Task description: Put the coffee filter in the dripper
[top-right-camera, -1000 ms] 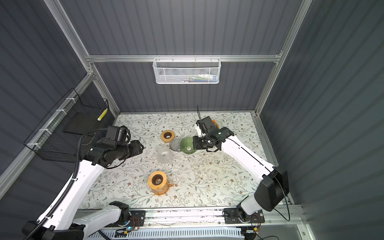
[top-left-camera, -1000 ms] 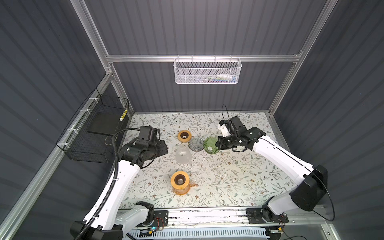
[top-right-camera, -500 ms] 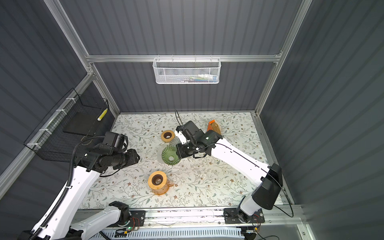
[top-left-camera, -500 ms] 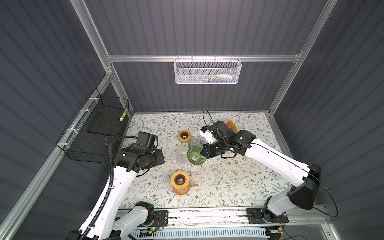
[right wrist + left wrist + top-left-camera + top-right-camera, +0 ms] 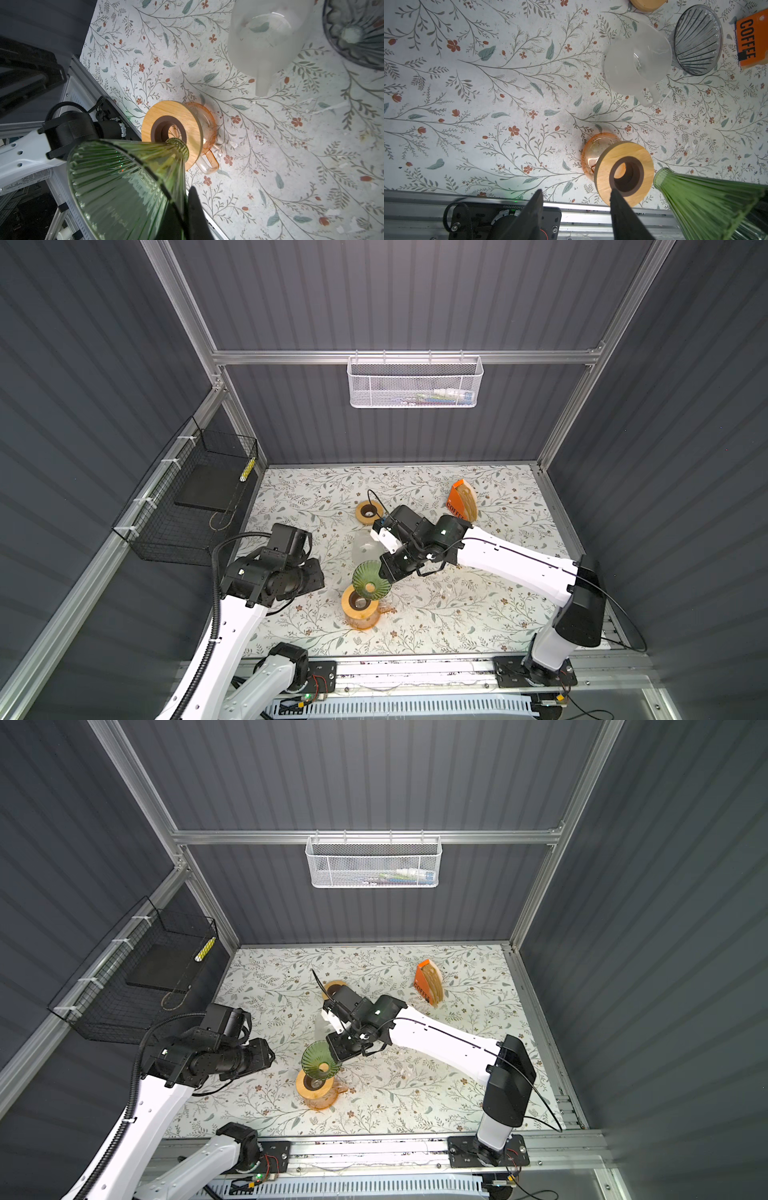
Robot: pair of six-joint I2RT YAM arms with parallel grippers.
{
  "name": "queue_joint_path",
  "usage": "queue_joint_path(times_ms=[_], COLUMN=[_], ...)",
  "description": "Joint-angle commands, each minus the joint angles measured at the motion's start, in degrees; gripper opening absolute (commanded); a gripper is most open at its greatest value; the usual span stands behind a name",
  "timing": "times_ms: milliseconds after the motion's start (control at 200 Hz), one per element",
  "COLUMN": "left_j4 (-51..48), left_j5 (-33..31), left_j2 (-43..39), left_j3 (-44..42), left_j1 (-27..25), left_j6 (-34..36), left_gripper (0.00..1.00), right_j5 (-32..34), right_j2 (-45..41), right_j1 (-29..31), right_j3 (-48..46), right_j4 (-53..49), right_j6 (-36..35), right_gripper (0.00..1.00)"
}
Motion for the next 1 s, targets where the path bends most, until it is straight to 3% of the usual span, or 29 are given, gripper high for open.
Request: queue_joint_path(times_ms=[0,996], left_j4=[0.4,1.6], left_j5=[2.1,14.0], left_j2=[-0.6,-1.0], left_j3=[-0.8,0.8], left_j1=[-0.3,-0.3], left_j6=[-0.5,7.0], left_gripper=[0.52,0.45], right_j5=[-1.4,-1.2], right_j2=[1.2,7.7], right_j1=[1.1,2.6], right_j3=[2.8,8.4], right_j4=[0.5,-2.7], right_j6=[1.0,0.9], right_gripper=[0.0,0.0])
